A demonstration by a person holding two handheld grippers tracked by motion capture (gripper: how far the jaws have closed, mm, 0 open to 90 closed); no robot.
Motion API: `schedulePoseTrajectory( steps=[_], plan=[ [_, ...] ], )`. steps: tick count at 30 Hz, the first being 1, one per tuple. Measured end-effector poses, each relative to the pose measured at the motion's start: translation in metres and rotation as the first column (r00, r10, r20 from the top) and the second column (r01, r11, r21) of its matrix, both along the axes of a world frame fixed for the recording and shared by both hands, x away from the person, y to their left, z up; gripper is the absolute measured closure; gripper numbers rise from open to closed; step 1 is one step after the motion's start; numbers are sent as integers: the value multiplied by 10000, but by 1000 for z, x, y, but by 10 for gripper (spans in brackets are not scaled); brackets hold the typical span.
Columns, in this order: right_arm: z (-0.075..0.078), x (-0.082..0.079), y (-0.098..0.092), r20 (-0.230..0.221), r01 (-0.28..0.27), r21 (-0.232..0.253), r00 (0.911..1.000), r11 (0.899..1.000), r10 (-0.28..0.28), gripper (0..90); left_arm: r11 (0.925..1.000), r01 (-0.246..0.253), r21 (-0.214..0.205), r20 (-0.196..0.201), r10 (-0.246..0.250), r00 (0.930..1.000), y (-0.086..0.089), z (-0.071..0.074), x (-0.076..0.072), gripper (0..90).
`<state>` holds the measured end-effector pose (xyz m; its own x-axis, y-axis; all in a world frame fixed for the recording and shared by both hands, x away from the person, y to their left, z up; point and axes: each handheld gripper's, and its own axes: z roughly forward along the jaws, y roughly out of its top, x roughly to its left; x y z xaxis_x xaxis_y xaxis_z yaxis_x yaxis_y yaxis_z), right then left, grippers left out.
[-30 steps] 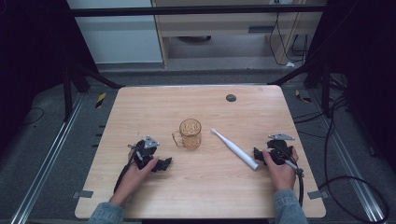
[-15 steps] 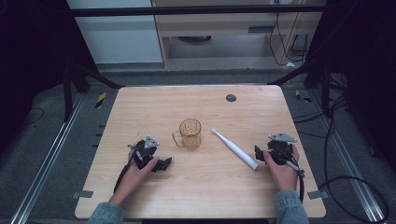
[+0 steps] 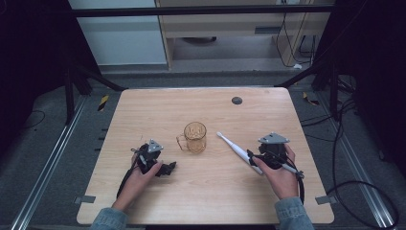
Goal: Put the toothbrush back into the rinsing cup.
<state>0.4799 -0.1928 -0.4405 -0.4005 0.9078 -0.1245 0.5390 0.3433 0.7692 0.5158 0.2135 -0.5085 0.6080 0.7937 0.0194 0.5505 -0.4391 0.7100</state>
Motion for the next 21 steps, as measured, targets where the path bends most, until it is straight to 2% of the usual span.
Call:
schedulePoseTrajectory(
  steps=[2, 5, 7, 9, 12, 13, 14, 16, 17, 19, 21],
  plan=[
    [2, -1, 5, -55, -156, -151, 9999, 9998, 155, 261, 10000, 3, 2, 0, -3, 10000, 0, 0, 0, 0],
    [11, 0, 23, -216, -610, -857, 9980, 9944, 594, 289, 10000, -9, 0, 1, 9, 10000, 0, 0, 0, 0],
    [13, 1, 27, -218, -702, -941, 9974, 9931, 685, 302, 10000, -20, -3, 0, 20, 10000, 0, 0, 0, 0],
    [18, 6, 35, -408, -958, -1087, 9949, 9894, 919, 326, 10000, -30, -2, -1, 30, 10000, 0, 0, 0, 0],
    [26, 16, 45, -819, -1454, -1383, 9875, 9797, 1350, 370, 10000, -34, -6, -1, 34, 10000, 0, 0, 0, 0],
    [26, 16, 45, -819, -1454, -1383, 9875, 9797, 1350, 370, 10000, -34, -6, -1, 34, 10000, 0, 0, 0, 0],
    [28, 23, 49, -1138, -1728, -1562, 9812, 9725, 1561, 386, 10000, -31, -3, -2, 31, 10000, 0, 0, 0, 0],
    [29, 25, 50, -1291, -1806, -1620, 9785, 9701, 1606, 392, 10000, -35, -7, -1, 35, 10000, 0, 0, 0, 0],
    [31, 32, 53, -1579, -1979, -1722, 9725, 9650, 1713, 408, 10000, -33, -8, -1, 33, 10000, 0, 0, 0, 0],
    [32, 34, 53, -1665, -2008, -1712, 9708, 9646, 1725, 411, 10000, -46, -7, -5, 46, 10000, 0, 0, 0, 0],
    [34, 43, 54, -1983, -2067, -1727, 9650, 9630, 1715, 419, 10000, -42, -25, 0, 42, 10000, 0, 0, 0, 0]
  ],
)
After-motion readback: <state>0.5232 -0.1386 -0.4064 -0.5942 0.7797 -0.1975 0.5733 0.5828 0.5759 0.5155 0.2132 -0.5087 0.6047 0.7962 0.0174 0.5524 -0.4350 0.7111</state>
